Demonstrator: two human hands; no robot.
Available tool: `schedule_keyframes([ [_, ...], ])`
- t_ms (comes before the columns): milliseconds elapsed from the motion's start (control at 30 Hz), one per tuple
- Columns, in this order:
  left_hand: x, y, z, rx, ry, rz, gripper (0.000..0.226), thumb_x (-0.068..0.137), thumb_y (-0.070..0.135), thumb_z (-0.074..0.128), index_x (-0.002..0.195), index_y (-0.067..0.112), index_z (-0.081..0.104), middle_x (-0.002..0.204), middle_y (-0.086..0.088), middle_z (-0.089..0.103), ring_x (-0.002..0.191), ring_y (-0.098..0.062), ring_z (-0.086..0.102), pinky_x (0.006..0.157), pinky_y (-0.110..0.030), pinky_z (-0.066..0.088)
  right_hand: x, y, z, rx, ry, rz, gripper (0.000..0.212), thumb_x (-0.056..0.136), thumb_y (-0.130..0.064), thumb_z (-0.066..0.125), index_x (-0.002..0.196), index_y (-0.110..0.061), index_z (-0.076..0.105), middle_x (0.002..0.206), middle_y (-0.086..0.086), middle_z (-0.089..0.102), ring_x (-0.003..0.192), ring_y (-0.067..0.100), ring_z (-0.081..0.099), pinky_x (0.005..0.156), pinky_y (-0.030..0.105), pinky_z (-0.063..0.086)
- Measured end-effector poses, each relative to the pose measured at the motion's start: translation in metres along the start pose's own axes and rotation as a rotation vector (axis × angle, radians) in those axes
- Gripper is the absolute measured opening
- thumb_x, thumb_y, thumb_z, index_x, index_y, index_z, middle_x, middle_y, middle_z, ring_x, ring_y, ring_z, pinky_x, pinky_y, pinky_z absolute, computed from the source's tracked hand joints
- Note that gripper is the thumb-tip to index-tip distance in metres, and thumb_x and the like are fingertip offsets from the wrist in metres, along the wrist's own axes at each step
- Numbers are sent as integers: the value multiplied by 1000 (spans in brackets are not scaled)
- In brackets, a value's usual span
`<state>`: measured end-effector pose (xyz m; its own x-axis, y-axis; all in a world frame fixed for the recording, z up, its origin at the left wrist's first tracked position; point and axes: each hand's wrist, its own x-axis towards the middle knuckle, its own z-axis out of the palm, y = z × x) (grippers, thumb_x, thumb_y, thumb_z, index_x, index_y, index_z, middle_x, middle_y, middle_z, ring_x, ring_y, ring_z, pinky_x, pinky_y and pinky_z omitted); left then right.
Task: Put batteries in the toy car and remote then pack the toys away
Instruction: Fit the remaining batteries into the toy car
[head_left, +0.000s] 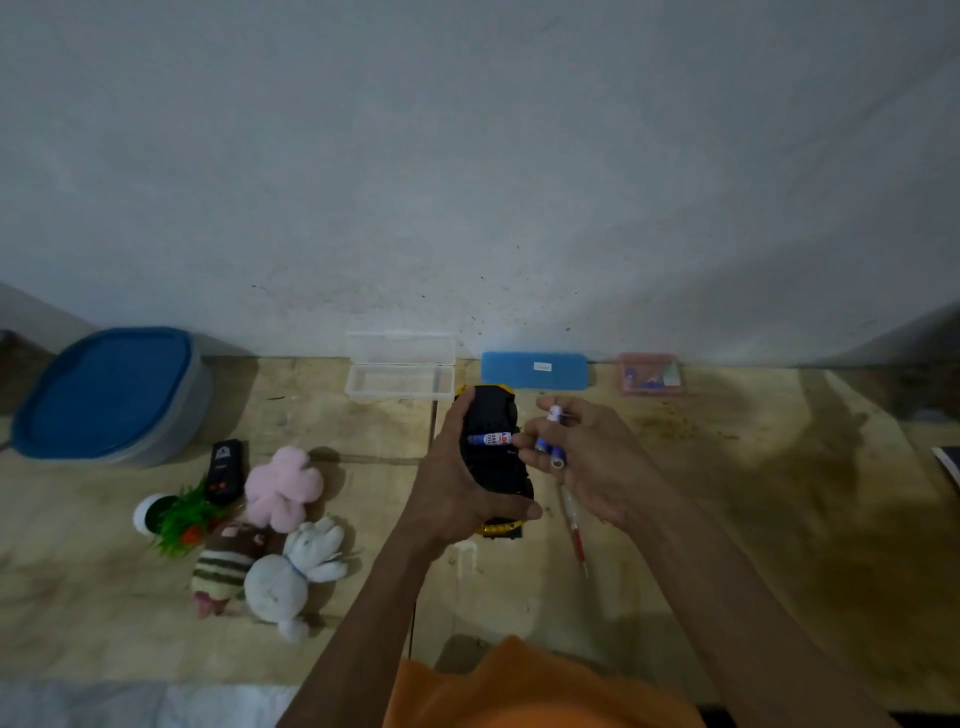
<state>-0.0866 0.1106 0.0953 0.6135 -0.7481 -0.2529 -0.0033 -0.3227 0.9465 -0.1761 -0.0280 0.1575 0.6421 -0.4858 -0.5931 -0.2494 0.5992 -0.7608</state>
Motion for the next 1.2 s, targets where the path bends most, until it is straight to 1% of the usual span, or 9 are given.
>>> schedule_keyframes([
  [100, 1, 4, 1, 1, -15, 11, 131, 43, 15, 103, 140, 58, 26, 125, 49, 45, 125, 2, 53, 96, -40, 57, 0, 4, 9, -165, 17, -156, 19, 99, -5, 56, 117, 0, 57, 102, 16, 68, 82, 21, 74, 61, 24, 59],
  [200, 3, 5, 2, -33, -25, -11, 138, 41, 12, 103, 151, 44, 25, 131, 36, 49, 127, -8, 54, 98, -45, 56, 3, 6, 15, -388, 32, -294, 16, 97, -14, 62, 111, -7, 63, 99, 11, 72, 76, 15, 74, 48, 21, 49],
  [367, 5, 9, 0, -69, -32, -21, 138, 36, 21, 104, 150, 41, 28, 141, 14, 54, 128, -18, 57, 94, -50, 57, 10, 8, 17, -703, 33, -442, 12, 91, -28, 70, 100, -20, 71, 87, 0, 71, 38, 6, 54, 44, 20, 45],
  [467, 5, 10, -2, -108, -40, -40, 139, 41, 8, 102, 152, 40, 25, 137, 19, 56, 126, -12, 58, 91, -45, 59, 14, 12, 17, -747, -12, -485, 15, 84, -29, 78, 97, -23, 75, 87, -5, 69, 54, 2, 60, 46, 17, 45],
  [600, 4, 10, -5, -125, -61, -58, 144, 40, 6, 101, 153, 45, 22, 136, 23, 55, 124, -9, 60, 93, -43, 59, 24, 16, 12, -903, -63, -647, 22, 79, -29, 82, 100, -25, 77, 93, -14, 64, 88, 2, 60, 73, 13, 45],
  [733, 5, 13, -8, -136, -96, -59, 143, 43, -2, 99, 154, 42, 20, 135, 15, 60, 122, -13, 62, 90, -44, 60, 28, 16, 12, -1084, -174, -832, 24, 84, -18, 76, 108, -18, 75, 98, -5, 71, 85, 4, 58, 77, 12, 41],
  [833, 5, 15, -9, -156, -99, -52, 139, 47, -11, 95, 154, 40, 22, 121, 32, 61, 113, -5, 66, 83, -38, 62, 30, 17, 11, -1210, -241, -913, 20, 88, -16, 69, 107, -13, 75, 101, 3, 71, 88, 16, 60, 77, 25, 45],
  [1067, 3, 16, -10, -154, -88, -33, 140, 43, -8, 98, 154, 40, 27, 132, 28, 51, 112, 0, 64, 82, -36, 62, 37, 21, 6, -1416, -287, -1060, 22, 89, -18, 59, 96, -9, 77, 86, 10, 60, 66, 22, 56, 51, 34, 46],
  [1200, 4, 14, -8, -192, -80, -31, 138, 43, -13, 95, 153, 39, 30, 128, 27, 55, 110, -6, 67, 81, -39, 62, 39, 18, 7, -1450, -296, -1079, 20, 88, -16, 61, 94, -8, 77, 84, 10, 62, 66, 25, 60, 53, 39, 52],
])
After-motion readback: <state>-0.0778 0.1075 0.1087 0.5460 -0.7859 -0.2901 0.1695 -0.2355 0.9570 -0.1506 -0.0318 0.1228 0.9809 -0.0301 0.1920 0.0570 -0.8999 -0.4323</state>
